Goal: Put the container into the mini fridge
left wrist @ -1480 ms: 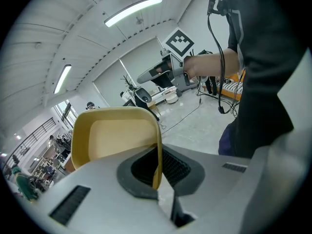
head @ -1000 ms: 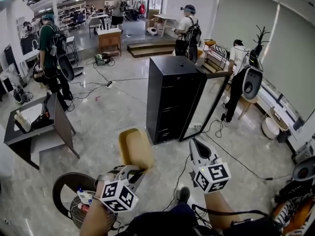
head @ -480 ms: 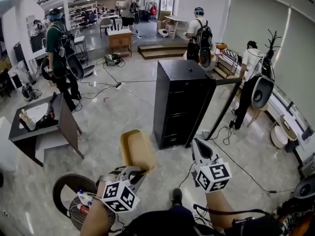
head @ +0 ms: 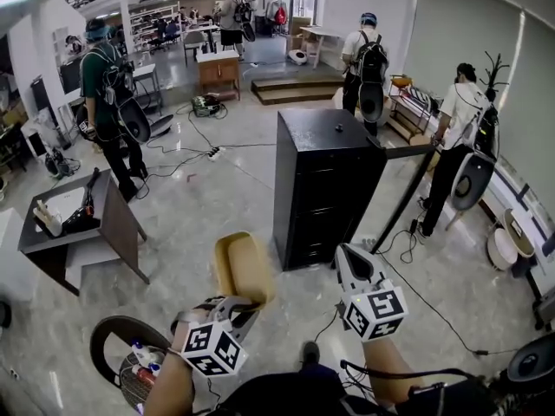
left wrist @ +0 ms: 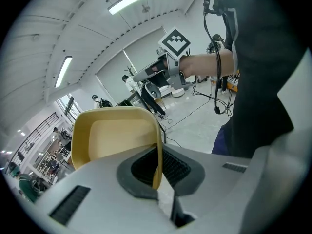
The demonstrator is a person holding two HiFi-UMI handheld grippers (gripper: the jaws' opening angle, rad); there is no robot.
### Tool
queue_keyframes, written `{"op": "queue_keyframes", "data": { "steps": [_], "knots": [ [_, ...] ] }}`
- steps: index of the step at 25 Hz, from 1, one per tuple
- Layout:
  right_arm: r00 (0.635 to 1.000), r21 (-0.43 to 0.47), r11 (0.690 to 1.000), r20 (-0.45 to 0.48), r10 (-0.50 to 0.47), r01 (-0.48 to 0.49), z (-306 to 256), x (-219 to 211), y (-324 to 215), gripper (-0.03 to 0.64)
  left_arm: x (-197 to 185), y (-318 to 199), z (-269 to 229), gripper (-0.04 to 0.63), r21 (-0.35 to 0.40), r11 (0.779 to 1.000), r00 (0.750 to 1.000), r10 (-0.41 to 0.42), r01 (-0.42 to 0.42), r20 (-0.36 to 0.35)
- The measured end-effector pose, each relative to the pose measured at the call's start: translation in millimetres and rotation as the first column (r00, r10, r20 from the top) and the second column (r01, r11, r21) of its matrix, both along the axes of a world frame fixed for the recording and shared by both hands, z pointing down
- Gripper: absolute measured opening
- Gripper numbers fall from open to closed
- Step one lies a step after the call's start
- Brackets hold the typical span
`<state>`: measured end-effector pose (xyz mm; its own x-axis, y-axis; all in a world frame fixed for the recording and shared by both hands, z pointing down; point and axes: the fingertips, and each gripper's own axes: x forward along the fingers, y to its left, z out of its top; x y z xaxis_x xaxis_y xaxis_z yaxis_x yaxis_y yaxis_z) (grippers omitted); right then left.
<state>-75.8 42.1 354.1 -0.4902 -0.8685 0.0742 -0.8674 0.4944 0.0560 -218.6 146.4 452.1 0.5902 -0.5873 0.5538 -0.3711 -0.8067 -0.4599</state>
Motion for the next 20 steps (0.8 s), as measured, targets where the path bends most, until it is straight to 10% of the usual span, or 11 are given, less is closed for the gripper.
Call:
{"op": "queue_keyframes", "data": {
  "steps": [20],
  "knots": [
    [0.999,-0.037,0.999,0.033,0.002,-0.001,6,96,-92,0.015,100,-101,0,0.011,-0.058,0.998,0.997,0.041,-0.037,0.061]
  ]
}}
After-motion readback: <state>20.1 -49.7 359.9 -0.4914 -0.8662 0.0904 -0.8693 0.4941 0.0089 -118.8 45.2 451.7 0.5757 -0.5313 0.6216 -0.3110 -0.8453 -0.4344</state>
